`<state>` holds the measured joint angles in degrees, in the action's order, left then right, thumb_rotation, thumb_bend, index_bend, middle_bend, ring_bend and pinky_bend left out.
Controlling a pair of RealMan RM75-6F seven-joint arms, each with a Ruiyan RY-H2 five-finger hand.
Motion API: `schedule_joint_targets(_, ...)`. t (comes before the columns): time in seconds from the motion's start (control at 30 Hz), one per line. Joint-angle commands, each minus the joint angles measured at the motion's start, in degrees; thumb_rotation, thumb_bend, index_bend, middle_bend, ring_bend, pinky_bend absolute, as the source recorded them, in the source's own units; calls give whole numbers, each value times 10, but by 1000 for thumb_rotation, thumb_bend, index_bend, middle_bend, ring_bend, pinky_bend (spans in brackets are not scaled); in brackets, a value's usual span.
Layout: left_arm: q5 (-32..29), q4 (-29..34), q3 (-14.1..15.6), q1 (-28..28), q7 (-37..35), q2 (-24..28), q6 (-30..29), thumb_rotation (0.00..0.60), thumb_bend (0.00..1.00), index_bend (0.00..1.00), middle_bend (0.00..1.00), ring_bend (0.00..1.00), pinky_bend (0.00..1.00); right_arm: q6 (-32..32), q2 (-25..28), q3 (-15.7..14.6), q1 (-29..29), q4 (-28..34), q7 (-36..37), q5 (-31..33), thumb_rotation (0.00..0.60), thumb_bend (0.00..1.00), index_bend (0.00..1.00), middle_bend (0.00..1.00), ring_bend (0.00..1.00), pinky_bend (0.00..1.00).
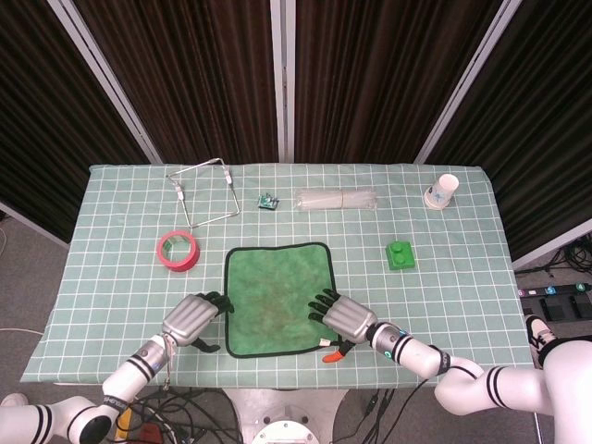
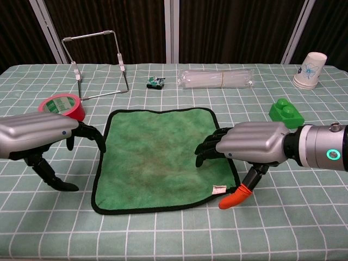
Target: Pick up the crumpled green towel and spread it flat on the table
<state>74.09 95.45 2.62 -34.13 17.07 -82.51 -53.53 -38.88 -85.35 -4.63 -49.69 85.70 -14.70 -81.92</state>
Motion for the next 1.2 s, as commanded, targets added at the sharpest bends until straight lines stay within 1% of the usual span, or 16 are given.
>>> schedule_joint_targets(0.03, -5, -12, -7, 4, -14, -1, -5, 549, 4, 266, 243, 189, 348, -2, 10, -7, 9, 12, 2, 4, 157, 0, 152, 40, 0, 0)
schedule_joint_targets(0.13, -14, -20, -12, 6, -21, 2, -4, 570, 5, 266, 243, 189, 348, -5, 12, -14, 16, 15, 2, 1, 156, 0, 153, 40, 0, 0)
schedule_joint_targets(0.37, -24, -28, -16, 14, -24, 4, -12, 597, 4, 266, 243, 188, 348, -14, 22, -29, 33, 27, 16, -10, 170, 0, 168, 34, 0, 0)
schedule_joint_targets(0.67, -34, -33, -20, 17, -12, 1, -16, 600, 6, 266, 243, 189, 348, -25, 25, -49, 55, 32, 4, -25, 176, 1, 185, 34, 0, 0)
schedule_joint_targets(0.8, -36, -32, -23, 21, -14, 1, -22, 600, 7, 266, 243, 188, 348, -48, 31, -48, 64, 35, -2, -41, 188, 2, 190, 34, 0, 0)
schedule_joint_targets(0.87, -38, -32, -25, 23, -17, 3, -25, 600, 7, 266, 243, 189, 348, -61, 39, -42, 68, 42, 2, -44, 194, 1, 191, 34, 0, 0)
schedule_joint_targets(0.93, -41, -32, -31, 29, -26, 5, -37, 600, 7, 266, 243, 189, 348, -84, 54, -30, 74, 48, 2, -45, 206, 0, 192, 35, 0, 0)
schedule_joint_targets(1.0, -43, -36, -39, 39, -33, 6, -57, 600, 8, 266, 243, 189, 348, -122, 68, -10, 86, 51, 2, -37, 241, 0, 192, 36, 0, 0)
schedule_joint_targets(1.07, -47, -41, -47, 49, -36, 6, -80, 600, 13, 266, 243, 189, 348, -158, 78, 9, 102, 54, 1, -21, 354, 8, 192, 51, 0, 0)
schedule_joint_targets(1.13, -55, -52, -58, 63, -38, 7, -111, 600, 24, 266, 243, 189, 348, -197, 90, 30, 120, 53, -3, -1, 428, 21, 189, 66, 0, 0)
schedule_joint_targets(1.2, -69, -64, -71, 78, -38, 8, -141, 600, 39, 266, 244, 189, 348, -236, 100, 48, 141, 52, -9, 22, 520, 26, 168, 76, 0, 1)
